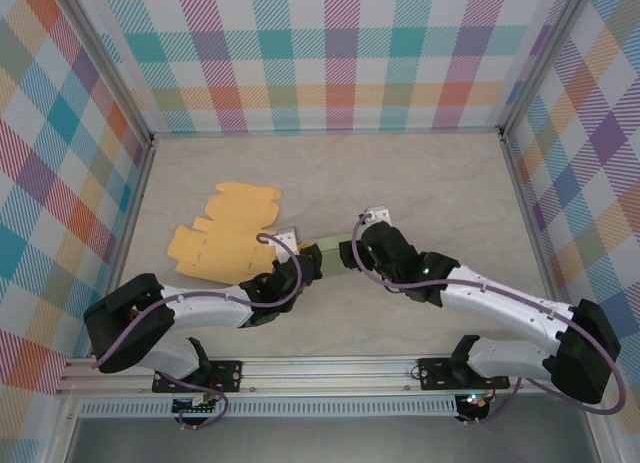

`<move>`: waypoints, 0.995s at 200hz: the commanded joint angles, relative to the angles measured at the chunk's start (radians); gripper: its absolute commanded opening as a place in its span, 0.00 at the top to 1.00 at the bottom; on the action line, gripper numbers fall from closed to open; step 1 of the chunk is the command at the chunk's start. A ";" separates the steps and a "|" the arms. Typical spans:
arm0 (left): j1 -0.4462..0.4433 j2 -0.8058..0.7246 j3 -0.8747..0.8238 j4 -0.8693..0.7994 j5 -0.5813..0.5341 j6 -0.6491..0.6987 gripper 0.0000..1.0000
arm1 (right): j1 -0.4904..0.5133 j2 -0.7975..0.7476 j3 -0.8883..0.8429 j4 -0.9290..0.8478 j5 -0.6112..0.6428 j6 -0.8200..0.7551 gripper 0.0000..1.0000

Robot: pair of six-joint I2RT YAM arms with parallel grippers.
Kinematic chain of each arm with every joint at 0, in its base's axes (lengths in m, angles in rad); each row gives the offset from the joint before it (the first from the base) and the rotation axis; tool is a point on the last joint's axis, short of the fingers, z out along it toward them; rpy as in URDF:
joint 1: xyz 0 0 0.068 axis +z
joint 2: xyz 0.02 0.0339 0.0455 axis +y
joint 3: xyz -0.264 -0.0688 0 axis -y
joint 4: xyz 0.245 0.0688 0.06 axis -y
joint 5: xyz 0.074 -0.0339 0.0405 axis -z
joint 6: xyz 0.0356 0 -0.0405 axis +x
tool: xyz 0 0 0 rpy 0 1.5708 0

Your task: Fold the paper box

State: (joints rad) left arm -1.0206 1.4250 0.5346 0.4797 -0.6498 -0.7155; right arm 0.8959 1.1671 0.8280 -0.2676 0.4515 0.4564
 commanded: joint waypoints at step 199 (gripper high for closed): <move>-0.029 0.043 -0.048 -0.216 -0.009 -0.102 1.00 | -0.355 0.153 -0.237 0.227 -0.481 0.176 0.65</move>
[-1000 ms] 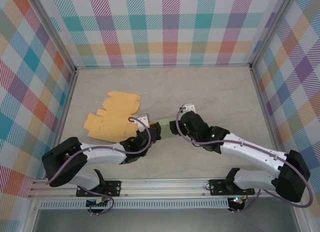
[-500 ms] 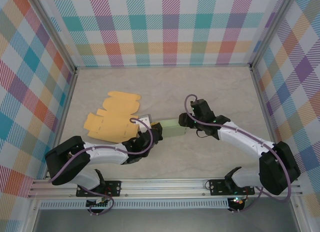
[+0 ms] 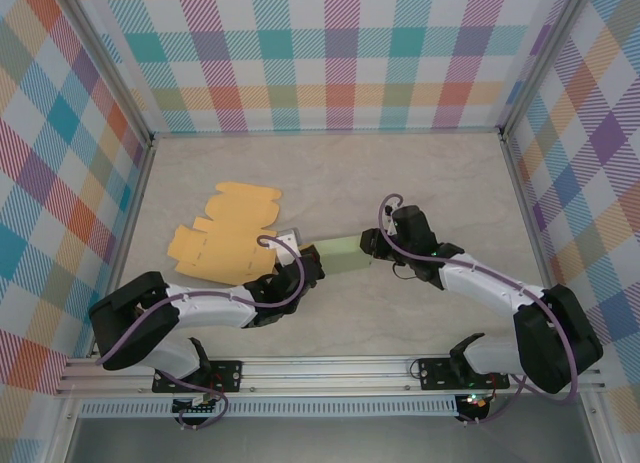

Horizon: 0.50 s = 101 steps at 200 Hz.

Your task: Fold the paper box

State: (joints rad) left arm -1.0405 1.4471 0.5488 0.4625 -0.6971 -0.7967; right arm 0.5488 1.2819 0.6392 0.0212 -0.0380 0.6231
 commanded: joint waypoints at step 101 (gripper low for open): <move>0.060 -0.190 -0.043 -0.281 0.176 0.164 0.65 | -0.007 0.041 -0.037 -0.078 0.007 0.023 0.65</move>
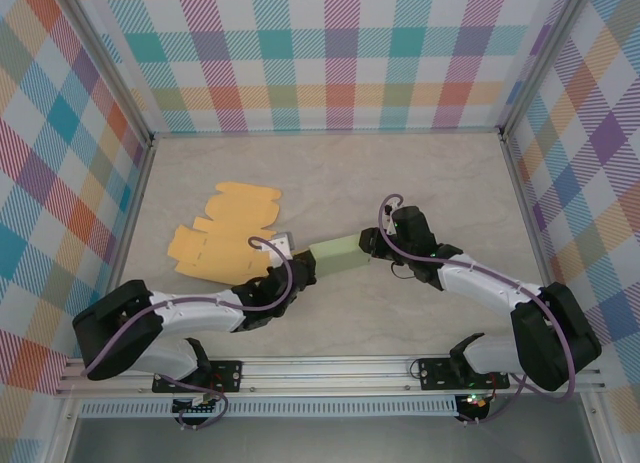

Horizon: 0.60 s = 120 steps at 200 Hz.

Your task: Fold the paper box

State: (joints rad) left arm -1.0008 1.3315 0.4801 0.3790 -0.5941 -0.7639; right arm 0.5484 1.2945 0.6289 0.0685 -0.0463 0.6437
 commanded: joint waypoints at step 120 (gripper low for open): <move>0.099 0.075 0.445 -0.517 0.493 1.032 0.26 | -0.005 0.005 0.042 -0.182 -0.008 -0.021 0.61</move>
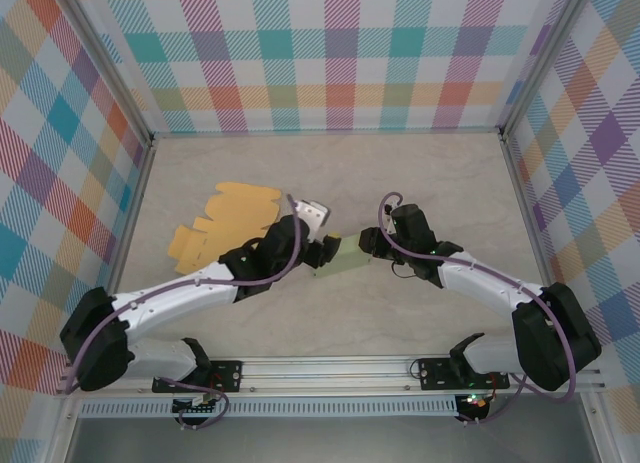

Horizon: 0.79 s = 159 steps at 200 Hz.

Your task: Fold the paper box

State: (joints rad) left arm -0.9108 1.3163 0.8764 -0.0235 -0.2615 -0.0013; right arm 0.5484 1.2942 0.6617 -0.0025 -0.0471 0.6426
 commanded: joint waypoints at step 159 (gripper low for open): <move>0.007 0.429 0.293 -0.264 -0.020 0.547 0.58 | -0.007 -0.204 0.100 -0.380 0.130 -0.095 0.31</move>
State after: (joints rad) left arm -0.9127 1.7149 1.1622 -0.2836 -0.1936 0.4713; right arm 0.5388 1.1988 0.6979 -0.2432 0.0059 0.5850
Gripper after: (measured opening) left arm 0.418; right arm 0.629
